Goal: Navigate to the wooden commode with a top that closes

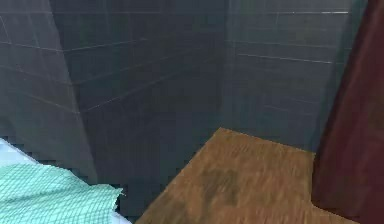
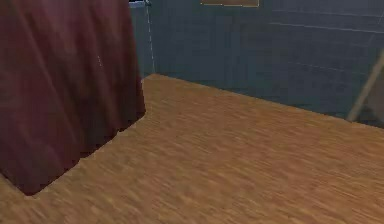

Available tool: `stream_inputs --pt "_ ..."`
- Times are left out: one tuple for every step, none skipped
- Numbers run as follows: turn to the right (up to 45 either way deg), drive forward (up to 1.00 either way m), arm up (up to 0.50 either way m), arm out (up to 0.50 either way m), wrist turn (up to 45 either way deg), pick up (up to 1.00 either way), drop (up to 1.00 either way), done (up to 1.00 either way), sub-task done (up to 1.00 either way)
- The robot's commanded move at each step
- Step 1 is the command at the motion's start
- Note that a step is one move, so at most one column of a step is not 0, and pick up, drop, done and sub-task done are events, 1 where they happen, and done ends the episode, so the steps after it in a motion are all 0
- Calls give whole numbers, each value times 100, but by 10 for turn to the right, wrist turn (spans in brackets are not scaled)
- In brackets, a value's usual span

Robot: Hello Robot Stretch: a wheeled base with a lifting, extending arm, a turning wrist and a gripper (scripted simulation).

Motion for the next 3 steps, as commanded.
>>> stream_inputs --pt "450 0 0 0 0 0 0 0 0" --pt "450 0 0 0 0 0 0 0 0" --pt "150 0 0 0 0 0 0 0 0"
